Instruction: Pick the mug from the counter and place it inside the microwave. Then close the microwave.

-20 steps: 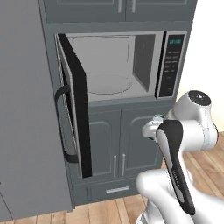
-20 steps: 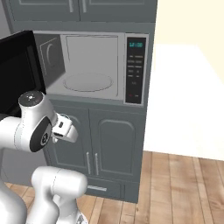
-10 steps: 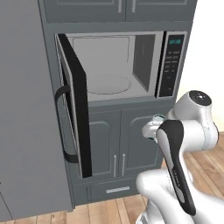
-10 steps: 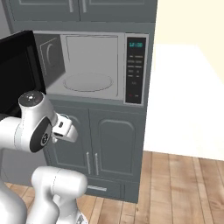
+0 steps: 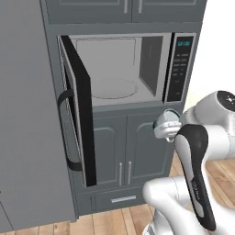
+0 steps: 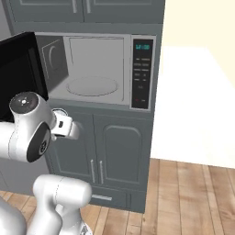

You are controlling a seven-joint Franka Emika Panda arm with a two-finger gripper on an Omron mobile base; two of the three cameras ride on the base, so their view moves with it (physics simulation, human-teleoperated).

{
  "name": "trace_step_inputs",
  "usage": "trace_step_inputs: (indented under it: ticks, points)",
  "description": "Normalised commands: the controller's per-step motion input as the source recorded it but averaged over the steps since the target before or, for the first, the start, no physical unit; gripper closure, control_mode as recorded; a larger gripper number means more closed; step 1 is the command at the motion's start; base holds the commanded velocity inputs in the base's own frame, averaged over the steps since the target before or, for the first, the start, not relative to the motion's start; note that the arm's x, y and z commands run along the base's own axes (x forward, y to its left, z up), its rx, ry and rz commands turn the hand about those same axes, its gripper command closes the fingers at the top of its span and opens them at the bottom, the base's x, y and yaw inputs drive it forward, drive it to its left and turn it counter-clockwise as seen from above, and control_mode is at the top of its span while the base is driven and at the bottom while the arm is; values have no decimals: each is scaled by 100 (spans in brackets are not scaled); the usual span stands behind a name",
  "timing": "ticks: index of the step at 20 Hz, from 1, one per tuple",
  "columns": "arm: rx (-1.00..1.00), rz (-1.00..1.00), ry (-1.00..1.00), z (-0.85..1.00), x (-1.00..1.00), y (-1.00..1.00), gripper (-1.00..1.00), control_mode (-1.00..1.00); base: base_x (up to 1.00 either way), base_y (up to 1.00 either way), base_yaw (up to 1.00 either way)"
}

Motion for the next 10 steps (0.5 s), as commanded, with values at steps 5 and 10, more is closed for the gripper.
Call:
trace_step_inputs:
  ticks: [5, 10]
  points:
    - [0, 0, -4, 61, 46, 0, 100, -100, 0, 0, 0]
    - [-6, -1, 3, 41, 98, 11, 100, -100, 0, 0, 0]
